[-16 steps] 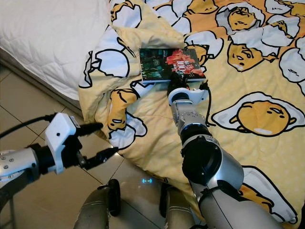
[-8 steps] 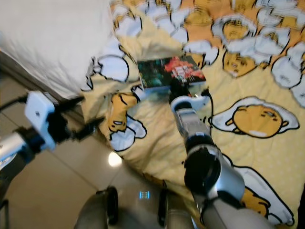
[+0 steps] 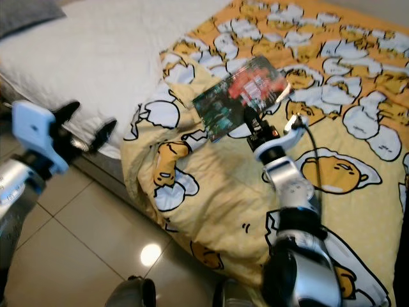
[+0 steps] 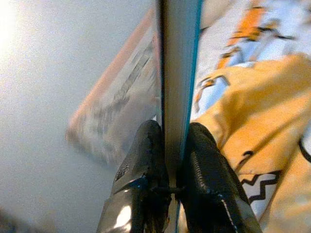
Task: Clean up the room
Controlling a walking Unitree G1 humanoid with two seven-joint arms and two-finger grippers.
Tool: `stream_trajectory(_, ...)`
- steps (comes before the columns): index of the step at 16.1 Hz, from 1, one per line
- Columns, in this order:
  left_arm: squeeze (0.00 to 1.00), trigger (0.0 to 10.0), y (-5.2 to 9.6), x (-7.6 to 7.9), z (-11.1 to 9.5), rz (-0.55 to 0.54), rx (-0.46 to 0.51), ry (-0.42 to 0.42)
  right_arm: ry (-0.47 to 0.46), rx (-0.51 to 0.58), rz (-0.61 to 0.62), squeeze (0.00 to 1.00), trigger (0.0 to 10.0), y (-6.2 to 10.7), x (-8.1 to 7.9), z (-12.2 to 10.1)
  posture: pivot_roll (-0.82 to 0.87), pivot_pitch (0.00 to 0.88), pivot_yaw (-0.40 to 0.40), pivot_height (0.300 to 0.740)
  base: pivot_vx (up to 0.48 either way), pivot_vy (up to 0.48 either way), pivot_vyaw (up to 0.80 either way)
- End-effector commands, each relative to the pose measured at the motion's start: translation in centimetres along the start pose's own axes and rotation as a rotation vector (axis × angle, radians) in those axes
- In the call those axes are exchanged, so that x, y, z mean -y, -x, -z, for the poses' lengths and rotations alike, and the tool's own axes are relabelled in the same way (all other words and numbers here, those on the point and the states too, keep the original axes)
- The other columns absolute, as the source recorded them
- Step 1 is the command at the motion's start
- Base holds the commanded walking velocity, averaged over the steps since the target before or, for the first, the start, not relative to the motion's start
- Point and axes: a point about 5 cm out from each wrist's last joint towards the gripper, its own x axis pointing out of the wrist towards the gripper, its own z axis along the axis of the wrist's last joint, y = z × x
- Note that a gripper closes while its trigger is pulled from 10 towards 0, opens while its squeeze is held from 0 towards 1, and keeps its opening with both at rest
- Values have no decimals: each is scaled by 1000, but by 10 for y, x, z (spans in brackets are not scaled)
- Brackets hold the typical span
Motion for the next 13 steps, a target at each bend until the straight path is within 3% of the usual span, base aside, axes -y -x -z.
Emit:
stream_trajectory(1, 1000, 10000, -2, -9, -6, -32, 29, 82, 148, -80, -138, 0, 0, -2, -22, -3, 78, 9, -7, 740, 0, 0, 0)
stream_trajectory(3, 1000, 10000, -9, -10, -13, 21, 68, 166, 218, -129, -236, 0, 0, 6, -36, -7, 83, 5, -10, 740, 0, 0, 0)
stream_trajectory(5, 1000, 10000, -14, -2, -17, 190, 86, 336, 253, -162, -374, 0, 0, 13, -51, -14, 85, 0, -10, 740, 0, 0, 0)
stream_trajectory(6, 1000, 10000, -14, 1, -17, 233, 88, 367, 263, -179, -408, 0, 0, 15, -54, -15, 85, 0, -10, 740, 0, 0, 0)
stream_trajectory(8, 1000, 10000, -13, 11, -3, 373, 35, 518, 254, -264, -553, 0, 0, 25, -71, -9, 79, 0, -6, 740, 0, 0, 0)
stream_trajectory(11, 1000, 10000, -12, 10, 9, 426, -8, 588, 223, -339, -620, 0, 0, 34, -79, -2, 76, 0, -8, 740, 0, 0, 0)
stream_trajectory(12, 918, 10000, -13, 9, 7, 510, 17, 648, 188, -383, -660, 0, 0, 39, -82, 3, 77, 0, -11, 740, 0, 0, 0)
stream_trajectory(13, 871, 10000, -13, 12, 7, 546, 8, 654, 171, -396, -678, 0, 0, 41, -84, 4, 77, 0, -11, 740, 0, 0, 0)
